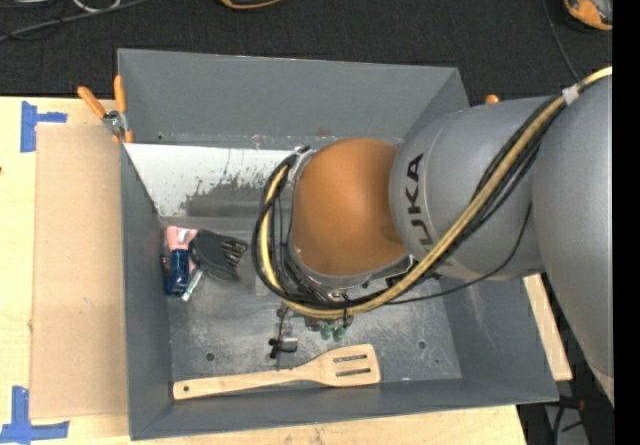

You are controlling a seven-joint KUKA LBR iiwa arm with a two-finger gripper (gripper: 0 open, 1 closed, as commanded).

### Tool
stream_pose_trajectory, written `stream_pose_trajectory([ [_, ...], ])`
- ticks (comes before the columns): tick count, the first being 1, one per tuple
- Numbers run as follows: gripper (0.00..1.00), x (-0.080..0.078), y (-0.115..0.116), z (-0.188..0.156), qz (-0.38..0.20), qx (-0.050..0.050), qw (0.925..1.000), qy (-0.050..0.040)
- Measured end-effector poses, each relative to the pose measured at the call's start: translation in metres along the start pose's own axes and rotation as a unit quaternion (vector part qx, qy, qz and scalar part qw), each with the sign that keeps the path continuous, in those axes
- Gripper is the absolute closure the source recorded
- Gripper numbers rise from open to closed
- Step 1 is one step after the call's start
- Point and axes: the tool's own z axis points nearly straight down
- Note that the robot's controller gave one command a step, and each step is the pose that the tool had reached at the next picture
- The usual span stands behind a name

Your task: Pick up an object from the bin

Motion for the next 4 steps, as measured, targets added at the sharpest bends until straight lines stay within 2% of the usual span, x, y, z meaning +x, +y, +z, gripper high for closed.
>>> stream_pose_trajectory([
  [1, 0.0, -0.002, -0.001, -0.004, 0.002, -0.001, 1.0, -0.0038],
  [2, 0.0, 0.022, -0.08, 0.077, -0.055, -0.001, 0.9985, -0.0041],
  [3, 0.0, 0.024, -0.095, 0.035, -0.07, -0.003, 0.9975, -0.0076],
  [4, 0.0, 0.019, -0.091, 0.084, -0.055, -0.001, 0.9984, -0.011],
])
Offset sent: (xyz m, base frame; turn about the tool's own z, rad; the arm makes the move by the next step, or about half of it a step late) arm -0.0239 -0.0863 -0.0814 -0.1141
